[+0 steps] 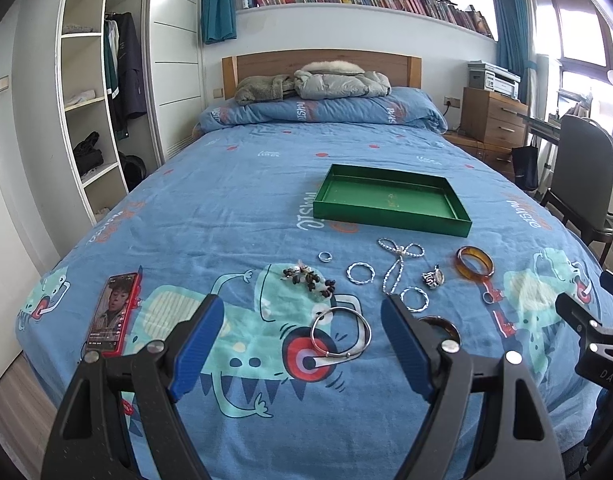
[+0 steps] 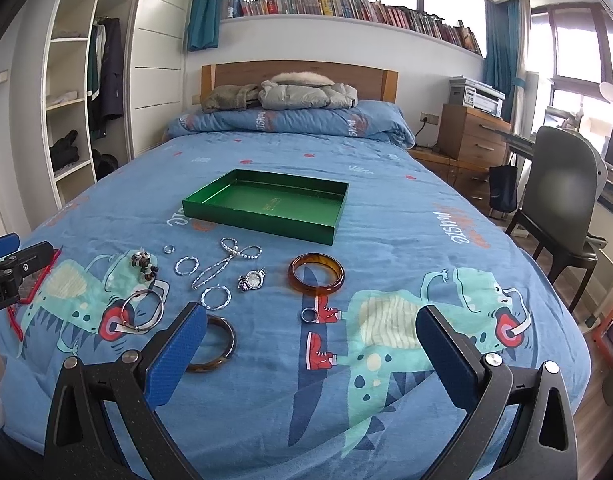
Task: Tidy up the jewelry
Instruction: 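Grasp the silver bangle with the left tool while the right tool grasps the dark brown bangle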
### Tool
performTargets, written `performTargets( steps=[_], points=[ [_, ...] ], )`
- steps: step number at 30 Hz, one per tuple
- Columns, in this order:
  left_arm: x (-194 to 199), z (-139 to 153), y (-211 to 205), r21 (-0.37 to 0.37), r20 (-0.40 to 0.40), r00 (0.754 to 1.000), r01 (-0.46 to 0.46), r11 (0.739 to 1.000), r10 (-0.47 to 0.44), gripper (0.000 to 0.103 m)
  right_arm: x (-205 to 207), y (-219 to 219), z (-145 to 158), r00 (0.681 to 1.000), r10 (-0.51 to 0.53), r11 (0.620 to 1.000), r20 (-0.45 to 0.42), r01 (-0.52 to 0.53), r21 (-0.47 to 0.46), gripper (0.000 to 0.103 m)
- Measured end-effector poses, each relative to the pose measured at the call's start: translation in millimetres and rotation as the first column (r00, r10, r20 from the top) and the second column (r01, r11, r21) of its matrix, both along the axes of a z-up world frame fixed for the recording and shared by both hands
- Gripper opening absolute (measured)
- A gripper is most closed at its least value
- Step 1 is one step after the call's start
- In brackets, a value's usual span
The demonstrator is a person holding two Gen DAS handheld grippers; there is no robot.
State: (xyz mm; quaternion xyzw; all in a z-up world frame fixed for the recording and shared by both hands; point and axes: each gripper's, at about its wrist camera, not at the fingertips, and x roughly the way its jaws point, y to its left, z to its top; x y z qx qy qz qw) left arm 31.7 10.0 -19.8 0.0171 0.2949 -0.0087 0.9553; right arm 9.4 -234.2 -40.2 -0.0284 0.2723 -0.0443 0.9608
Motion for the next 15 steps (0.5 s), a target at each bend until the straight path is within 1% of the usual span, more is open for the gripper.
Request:
performTargets(
  steps=[4,7,10,12,13,15],
  points=[
    [4.9,-3.6,6.6,-0.002,-0.014,1.0,-0.012,1.0,0.012,0.08,3.9,0.4,-2.6,1.0,0.008,1.0,-0.008,-0.008,0.008,0.103],
    [12.0,-10.4,11.0,-0.007,-0.039,0.999,-0.011,1.0,0.01,0.08,7.9,1.0,-6.0,1.0,0.023,0.999,-0.019,-0.023,0.023,0.101],
    [21.5,-23.9,13.1,-0.011,-0.081,0.997,0.0,1.0,-0.001,0.08,15.1,3.2,-13.3,0.997,0.052,0.998,-0.05,-0.05,0.044,0.09],
    [29.4,-35.3,14.0,-0.018,-0.119,0.993,0.01,1.0,-0.012,0.079,23.1,5.6,-21.6,0.992,0.086,0.995,-0.088,-0.08,0.066,0.074],
    [32.7,-40.8,14.6,-0.02,-0.133,0.991,0.012,1.0,-0.015,0.079,27.3,6.8,-26.8,0.989,0.103,0.992,-0.109,-0.094,0.08,0.071],
    [43.0,-53.7,15.7,-0.035,-0.174,0.984,0.017,0.999,-0.023,0.079,36.7,10.2,-37.0,0.979,0.14,0.986,-0.149,-0.124,0.111,0.061]
  ],
)
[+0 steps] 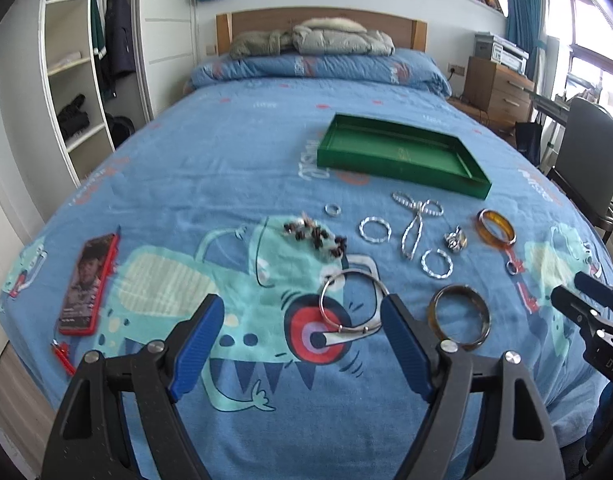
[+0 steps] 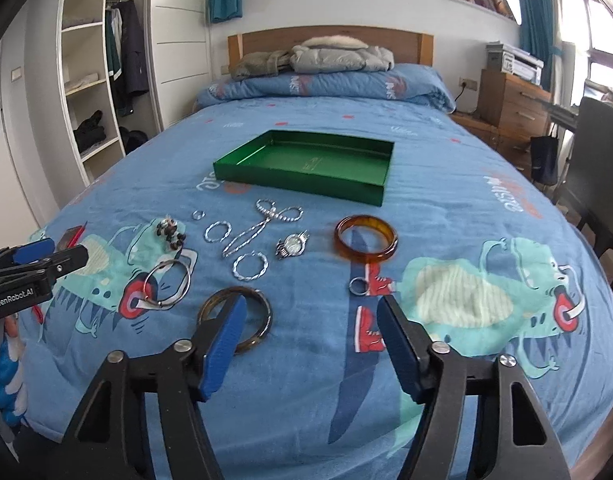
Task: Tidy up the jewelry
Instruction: 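Grasp the silver bangle with the left tool while the right tool grasps the dark brown bangle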
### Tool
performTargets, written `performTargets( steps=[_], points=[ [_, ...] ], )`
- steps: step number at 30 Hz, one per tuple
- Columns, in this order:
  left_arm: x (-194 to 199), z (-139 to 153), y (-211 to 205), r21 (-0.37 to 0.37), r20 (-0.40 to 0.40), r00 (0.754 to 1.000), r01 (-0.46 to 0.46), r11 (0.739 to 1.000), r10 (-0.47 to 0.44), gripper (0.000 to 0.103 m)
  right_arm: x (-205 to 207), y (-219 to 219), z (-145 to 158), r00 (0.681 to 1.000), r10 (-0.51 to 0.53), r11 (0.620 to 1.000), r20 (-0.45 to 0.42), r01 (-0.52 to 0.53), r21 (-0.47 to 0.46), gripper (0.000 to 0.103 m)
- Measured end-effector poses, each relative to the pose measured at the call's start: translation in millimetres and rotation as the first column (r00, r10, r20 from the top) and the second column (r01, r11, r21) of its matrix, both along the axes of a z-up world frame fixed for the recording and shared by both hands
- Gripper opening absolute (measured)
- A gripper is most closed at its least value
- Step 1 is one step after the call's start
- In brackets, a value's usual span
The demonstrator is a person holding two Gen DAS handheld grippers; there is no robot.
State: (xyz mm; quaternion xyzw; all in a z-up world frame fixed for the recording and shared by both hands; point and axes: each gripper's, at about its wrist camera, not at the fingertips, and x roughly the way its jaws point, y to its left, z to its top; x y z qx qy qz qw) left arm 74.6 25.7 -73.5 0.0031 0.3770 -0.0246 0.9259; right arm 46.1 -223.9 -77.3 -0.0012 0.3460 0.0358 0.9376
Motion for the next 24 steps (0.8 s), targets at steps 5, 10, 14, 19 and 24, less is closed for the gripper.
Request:
performTargets(
  steps=[5,10,14,19,24],
  points=[
    [25.3,-27.2,3.1,-0.033,-0.079,0.997,-0.001,0.999,-0.001,0.078,27.7,14.7,-28.1,0.99,0.099,0.994,-0.1,-0.093,0.061,0.045],
    [47.5,-46.8,3.8,-0.055,-0.131,0.991,0.008,0.998,-0.015,0.072,54.1,25.1,-51.1,0.974,0.141,0.989,-0.177,-0.13,0.075,0.039],
    [61.8,-62.5,-0.7,-0.055,-0.171,0.985,0.025,0.998,-0.034,0.056,67.6,29.4,-66.2,0.961,0.165,0.985,-0.222,-0.15,0.082,0.028],
    [71.7,-77.9,-5.9,-0.053,-0.212,0.975,0.049,0.997,-0.059,0.035,75.2,31.1,-76.8,0.952,0.181,0.983,-0.247,-0.166,0.081,0.027],
    [73.0,-85.6,-17.0,0.017,-0.208,0.975,0.081,0.997,-0.075,0.034,79.7,36.1,-80.5,0.947,0.21,0.978,-0.244,-0.207,0.04,0.027]
  ],
)
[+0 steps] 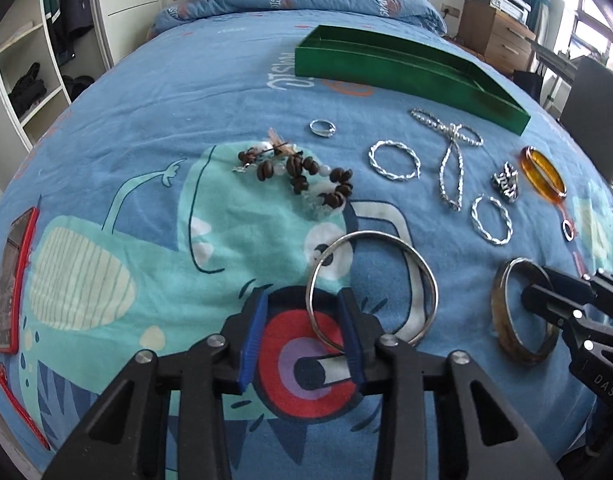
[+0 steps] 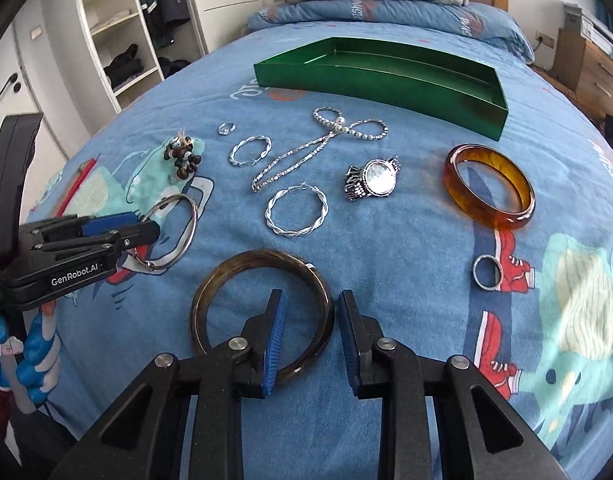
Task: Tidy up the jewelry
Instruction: 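Grasp the silver bangle with the left tool while the right tool grasps the dark brown bangle, then carry both held bangles over to the green tray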
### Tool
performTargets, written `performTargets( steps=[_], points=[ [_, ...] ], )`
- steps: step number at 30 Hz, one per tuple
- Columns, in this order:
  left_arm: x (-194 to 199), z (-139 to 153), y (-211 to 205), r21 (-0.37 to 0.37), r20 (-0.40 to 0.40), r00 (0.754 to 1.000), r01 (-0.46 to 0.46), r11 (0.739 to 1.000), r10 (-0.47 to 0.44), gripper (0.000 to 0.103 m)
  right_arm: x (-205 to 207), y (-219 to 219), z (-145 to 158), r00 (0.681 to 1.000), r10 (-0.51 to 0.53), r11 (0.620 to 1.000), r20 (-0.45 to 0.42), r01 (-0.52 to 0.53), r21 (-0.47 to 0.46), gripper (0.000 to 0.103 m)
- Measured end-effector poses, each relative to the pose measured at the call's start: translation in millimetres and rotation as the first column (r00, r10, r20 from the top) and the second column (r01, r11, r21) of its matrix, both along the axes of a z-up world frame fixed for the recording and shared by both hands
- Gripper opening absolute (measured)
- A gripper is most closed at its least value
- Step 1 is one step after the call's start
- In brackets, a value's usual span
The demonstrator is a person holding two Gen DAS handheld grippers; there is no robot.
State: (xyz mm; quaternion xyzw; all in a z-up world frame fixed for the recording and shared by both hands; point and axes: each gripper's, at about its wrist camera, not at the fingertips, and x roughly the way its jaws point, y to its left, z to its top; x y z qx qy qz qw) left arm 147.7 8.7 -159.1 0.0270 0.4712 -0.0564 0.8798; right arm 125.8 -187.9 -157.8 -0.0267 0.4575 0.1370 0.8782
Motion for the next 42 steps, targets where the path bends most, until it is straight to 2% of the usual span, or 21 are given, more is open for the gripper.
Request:
performTargets(
  steps=[5,11,20,24,27,42],
  points=[
    [0.9,-5.1,-0.5,0.022,0.004,1.0,0.008,1.0,-0.008,0.034,2.5,9.9,-6.7,0.998,0.063,0.995,0.016,-0.062,-0.083,0.028],
    [5.4,-6.2,-2.3,0.025,0.006,1.0,0.009,1.0,-0.009,0.033,8.5,14.3,-7.5,0.995,0.098,0.988,-0.008,-0.098,-0.123,0.027],
    [4.3,-4.5,-9.9,0.03,0.029,0.999,0.018,0.999,-0.019,0.016,6.3,25.5,-8.0,0.99,0.136,0.972,0.022,-0.129,-0.196,0.019],
    [2.5,-3.6,-11.9,0.038,0.041,0.999,0.016,0.999,-0.017,0.006,5.3,25.7,-7.9,0.991,0.13,0.973,0.04,-0.12,-0.198,0.013],
    [0.2,-2.3,-14.1,0.05,0.053,0.998,0.013,0.999,-0.016,0.004,3.3,26.4,-6.2,0.99,0.126,0.974,0.056,-0.113,-0.199,0.012],
    [-20.9,9.6,-29.1,0.202,0.135,0.991,-0.012,0.979,-0.016,0.004,-18.2,19.1,17.4,0.987,0.069,0.977,0.148,-0.037,-0.209,0.009]
  ],
)
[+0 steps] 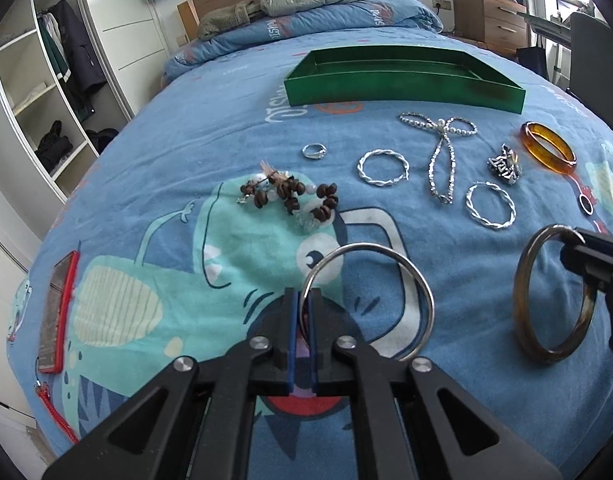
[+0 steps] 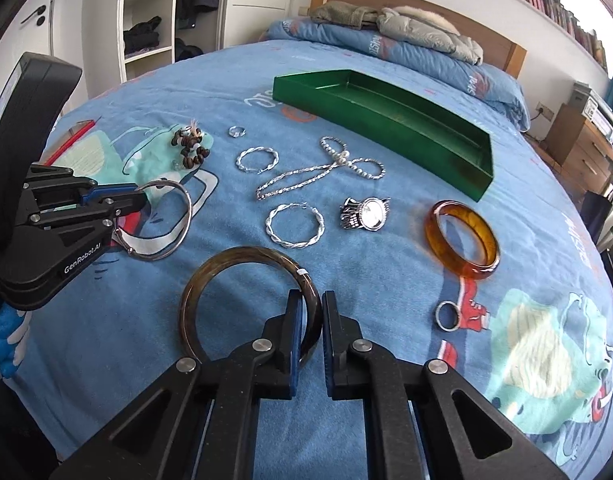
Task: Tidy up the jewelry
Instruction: 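Carry both held bangles over to the green tray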
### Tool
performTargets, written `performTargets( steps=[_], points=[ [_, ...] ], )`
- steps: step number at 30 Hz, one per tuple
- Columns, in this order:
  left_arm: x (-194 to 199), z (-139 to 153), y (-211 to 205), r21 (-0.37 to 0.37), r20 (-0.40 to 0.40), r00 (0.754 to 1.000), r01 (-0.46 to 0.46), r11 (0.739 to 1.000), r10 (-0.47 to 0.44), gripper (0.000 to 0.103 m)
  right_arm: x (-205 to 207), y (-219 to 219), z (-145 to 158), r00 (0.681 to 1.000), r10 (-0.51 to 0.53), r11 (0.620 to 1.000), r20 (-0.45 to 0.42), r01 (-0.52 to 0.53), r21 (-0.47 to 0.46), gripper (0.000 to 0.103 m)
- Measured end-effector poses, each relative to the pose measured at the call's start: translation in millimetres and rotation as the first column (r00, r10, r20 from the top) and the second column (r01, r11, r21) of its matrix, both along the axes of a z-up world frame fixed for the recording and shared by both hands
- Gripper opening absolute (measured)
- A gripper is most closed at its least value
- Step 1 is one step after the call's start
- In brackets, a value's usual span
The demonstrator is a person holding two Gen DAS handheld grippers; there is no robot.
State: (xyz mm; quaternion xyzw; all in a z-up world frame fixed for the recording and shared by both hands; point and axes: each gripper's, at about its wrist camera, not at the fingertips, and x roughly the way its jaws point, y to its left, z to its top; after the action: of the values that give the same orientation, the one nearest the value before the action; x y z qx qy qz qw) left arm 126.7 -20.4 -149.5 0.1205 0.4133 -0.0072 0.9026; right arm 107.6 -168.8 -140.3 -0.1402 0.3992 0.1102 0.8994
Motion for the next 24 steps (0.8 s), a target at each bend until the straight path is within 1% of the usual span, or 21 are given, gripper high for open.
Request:
performTargets(
  steps=[10,18,24],
  points=[
    [-18.4,20.2,-4.8,0.083,0.075,0.997,-0.005,0.997,-0.001,0.003,-16.8,-6.1,22.3,0.997,-0.039,0.999,0.06,0.039,-0.008,0.009],
    [-35.2,42.8,-5.7,0.109,0.135,0.991,-0.012,0.994,-0.003,0.003,-35.2,-18.2,45.7,0.99,-0.08,0.997,0.116,0.079,0.016,0.009],
    [-47.0,65.5,-2.8,0.113,0.182,0.983,-0.017,0.993,-0.004,0.003,-50.4,-27.2,65.6,0.982,-0.107,0.994,0.158,0.1,0.047,0.009]
  ],
)
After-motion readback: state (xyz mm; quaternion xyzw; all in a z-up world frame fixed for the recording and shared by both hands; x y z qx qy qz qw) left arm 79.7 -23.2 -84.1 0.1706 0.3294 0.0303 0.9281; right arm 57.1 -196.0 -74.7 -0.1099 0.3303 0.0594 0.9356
